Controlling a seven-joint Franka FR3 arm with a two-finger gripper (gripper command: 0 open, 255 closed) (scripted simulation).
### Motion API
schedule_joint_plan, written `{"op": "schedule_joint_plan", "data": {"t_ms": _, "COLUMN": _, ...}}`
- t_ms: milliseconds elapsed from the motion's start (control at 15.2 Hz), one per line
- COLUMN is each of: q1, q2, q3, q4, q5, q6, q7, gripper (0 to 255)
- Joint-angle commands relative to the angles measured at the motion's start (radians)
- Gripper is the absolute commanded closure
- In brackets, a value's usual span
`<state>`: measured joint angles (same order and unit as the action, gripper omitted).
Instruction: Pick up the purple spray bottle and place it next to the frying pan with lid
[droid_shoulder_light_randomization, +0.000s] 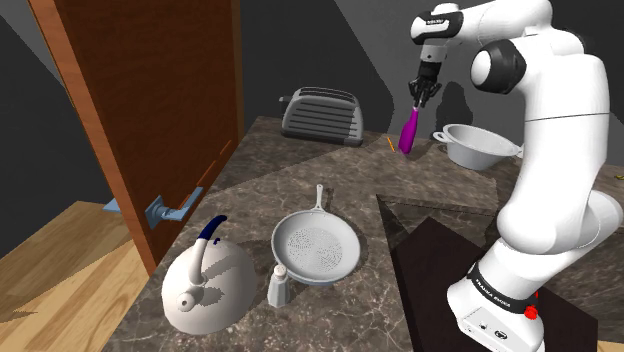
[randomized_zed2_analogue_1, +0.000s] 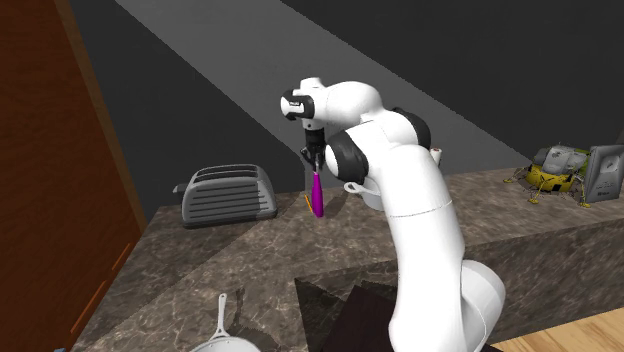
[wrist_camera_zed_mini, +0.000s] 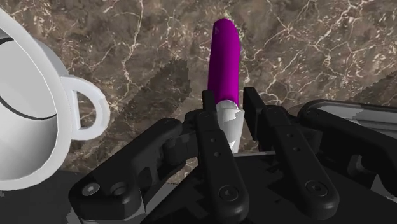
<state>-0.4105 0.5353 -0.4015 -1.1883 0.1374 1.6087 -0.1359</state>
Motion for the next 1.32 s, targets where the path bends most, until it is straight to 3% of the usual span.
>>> {"op": "schedule_joint_plan", "data": {"t_ms": 0, "q1": -0.004, "q2": 0.004, "q3": 0.000, "q4": 0.035, "q5": 0.001, "q6": -0.031, "q7": 0.001, "gripper": 255}}
{"op": "schedule_joint_plan", "data": {"t_ms": 594, "q1": -0.037, "q2": 0.049, "q3": 0.003, "q4": 0.227, "q5": 0.014, "q6": -0.176, "q7": 0.000, "gripper": 255}}
{"op": "schedule_joint_plan", "data": {"t_ms": 858, "q1": 0.070, "q2": -0.177, "q3": -0.013, "q4": -0.083, "q5": -0.056, "q6": -0.088, "q7": 0.043, "gripper": 255}}
{"op": "schedule_joint_plan", "data": {"t_ms": 1254, "q1": 0.173, "q2": -0.445, "q3": 0.005, "q4": -0.377, "q5": -0.155, "q6": -0.046, "q7": 0.146, "gripper": 255}}
